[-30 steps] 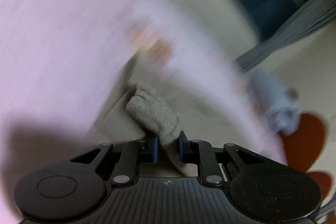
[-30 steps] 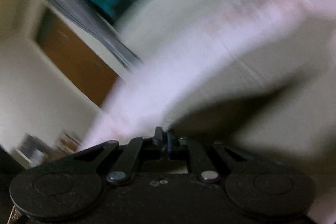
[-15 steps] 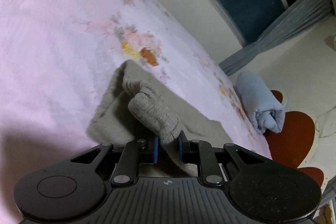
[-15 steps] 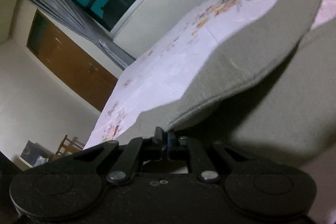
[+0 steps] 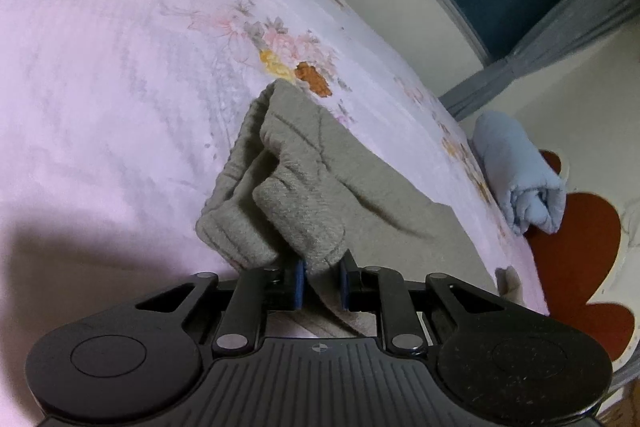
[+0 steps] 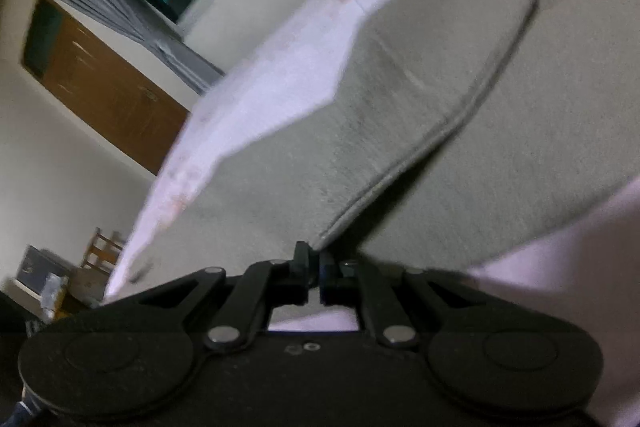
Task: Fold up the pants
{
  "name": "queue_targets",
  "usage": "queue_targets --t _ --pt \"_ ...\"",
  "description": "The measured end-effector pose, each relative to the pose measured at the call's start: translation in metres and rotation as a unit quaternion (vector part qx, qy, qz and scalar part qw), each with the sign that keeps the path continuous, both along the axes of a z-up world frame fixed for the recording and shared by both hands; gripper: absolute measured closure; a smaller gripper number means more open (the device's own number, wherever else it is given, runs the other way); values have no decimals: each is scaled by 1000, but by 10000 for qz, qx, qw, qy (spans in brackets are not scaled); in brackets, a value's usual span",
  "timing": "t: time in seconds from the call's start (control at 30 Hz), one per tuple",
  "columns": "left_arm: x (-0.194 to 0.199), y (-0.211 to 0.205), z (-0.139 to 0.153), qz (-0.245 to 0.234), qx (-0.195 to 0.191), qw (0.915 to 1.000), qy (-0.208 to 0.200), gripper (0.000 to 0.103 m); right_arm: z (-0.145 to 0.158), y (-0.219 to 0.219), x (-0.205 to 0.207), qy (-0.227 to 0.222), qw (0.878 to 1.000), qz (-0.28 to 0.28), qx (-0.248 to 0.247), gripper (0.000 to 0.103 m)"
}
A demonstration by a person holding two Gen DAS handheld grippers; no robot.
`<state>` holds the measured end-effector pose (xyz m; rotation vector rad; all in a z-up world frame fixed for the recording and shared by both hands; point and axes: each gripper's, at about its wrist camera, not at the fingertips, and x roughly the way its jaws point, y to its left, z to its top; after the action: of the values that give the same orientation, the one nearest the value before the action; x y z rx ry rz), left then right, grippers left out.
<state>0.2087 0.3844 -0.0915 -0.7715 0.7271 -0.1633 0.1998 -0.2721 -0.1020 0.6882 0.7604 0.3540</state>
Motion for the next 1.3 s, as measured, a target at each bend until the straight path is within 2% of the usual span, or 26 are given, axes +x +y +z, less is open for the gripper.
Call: queue_targets --t 0.1,0.23,0.33,0.37,0.4,0.5,0.73,0.97,1.13,1.2,1.27,1.3 --pt "-3 -2 2 31 25 10000 -69 84 -3 1 1 44 9996 -154 230 103" --pt "-3 -2 3 -58 170 9998 -27 85 11 -3 -13 -221 9992 -168 284 103" --pt "-3 -3 -1 6 95 10000 4 85 -3 -5 -10 119 9996 -187 188 103" --pt "-4 -3 -1 34 80 10000 2 85 -11 -6 -10 179 9989 -270 336 103" --pt "-5 -4 -1 47 91 9999 -7 85 -13 -5 -10 183 9982 -348 458 103" --pt "-7 -4 -1 45 118 9999 -12 84 -2 -1 -15 40 9986 -357 387 103" --pt "-10 -9 -3 132 173 9998 -48 84 -4 1 -11 109 9986 -391 333 103" --pt "-13 -9 -9 183 72 9998 -70 85 -6 -2 -7 187 9983 -392 395 103" --pt "-15 -9 -8 160 110 9997 -155 84 -13 -11 -3 313 9955 -482 756 103" --pt "-18 -12 -3 190 234 9994 -168 84 -7 -16 -7 294 9944 -578 835 96" --pt "-21 -16 2 231 390 9988 -177 82 3 -21 -13 170 9953 -684 669 81" --pt "-23 -17 4 270 426 9985 -189 81 7 -25 -16 124 9955 -728 599 77"
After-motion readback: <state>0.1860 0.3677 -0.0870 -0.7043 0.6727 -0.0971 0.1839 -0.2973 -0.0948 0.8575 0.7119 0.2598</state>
